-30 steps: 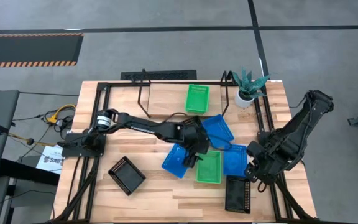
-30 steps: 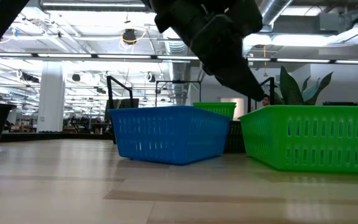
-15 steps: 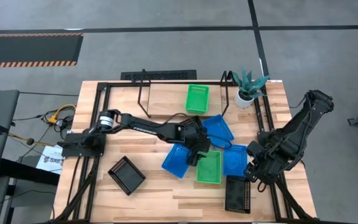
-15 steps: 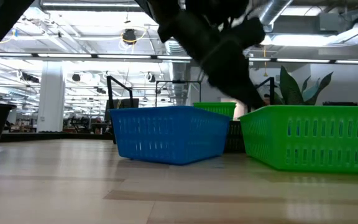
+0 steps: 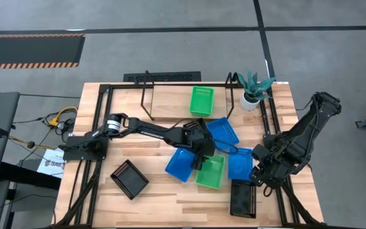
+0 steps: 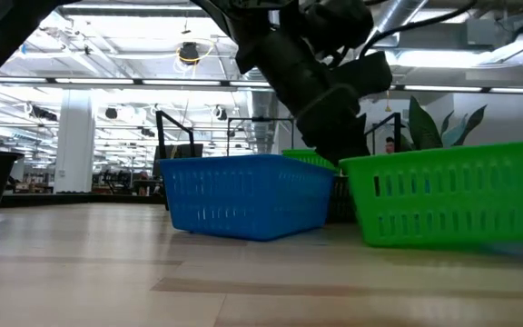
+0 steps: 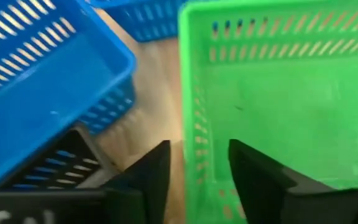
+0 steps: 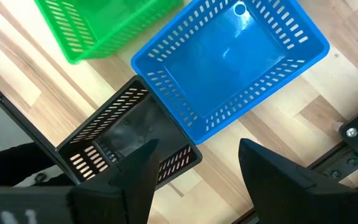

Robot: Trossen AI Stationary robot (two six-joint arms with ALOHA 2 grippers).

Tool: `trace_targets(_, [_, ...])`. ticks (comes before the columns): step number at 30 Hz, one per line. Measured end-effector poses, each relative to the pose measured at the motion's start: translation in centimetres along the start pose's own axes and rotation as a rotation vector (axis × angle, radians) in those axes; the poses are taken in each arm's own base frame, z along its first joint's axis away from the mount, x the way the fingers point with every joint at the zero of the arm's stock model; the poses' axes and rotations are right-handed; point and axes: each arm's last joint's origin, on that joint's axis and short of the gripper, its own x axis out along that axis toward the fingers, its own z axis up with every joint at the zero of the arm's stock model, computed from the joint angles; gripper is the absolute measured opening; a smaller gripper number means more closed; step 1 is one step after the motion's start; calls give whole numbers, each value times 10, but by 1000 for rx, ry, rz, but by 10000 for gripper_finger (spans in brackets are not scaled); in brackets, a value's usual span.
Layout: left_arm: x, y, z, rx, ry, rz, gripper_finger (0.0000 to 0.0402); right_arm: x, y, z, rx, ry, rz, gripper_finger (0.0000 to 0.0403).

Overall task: Stack baskets on shelf by color
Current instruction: Stack the green bin on top of the other green bin on the shelf

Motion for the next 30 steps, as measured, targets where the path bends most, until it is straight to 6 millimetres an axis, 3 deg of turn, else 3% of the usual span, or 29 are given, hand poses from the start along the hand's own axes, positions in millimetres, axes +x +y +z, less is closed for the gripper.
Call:
trace_targets(9, [0, 0, 0, -32, -5, -23, 11, 0, 0, 0, 0, 0, -1, 245])
trace_targets(17, [-8, 2, 6, -224, 0, -163, 1, 0, 0, 0, 16, 0, 0, 245])
trace_targets(24, [-68, 28, 52, -239, -10, -236, 0, 0, 0, 0, 16, 0, 0, 245])
trace_targets(30, [-143, 66, 79, -166, -31, -158, 0, 0, 0, 0, 16, 0, -1, 245])
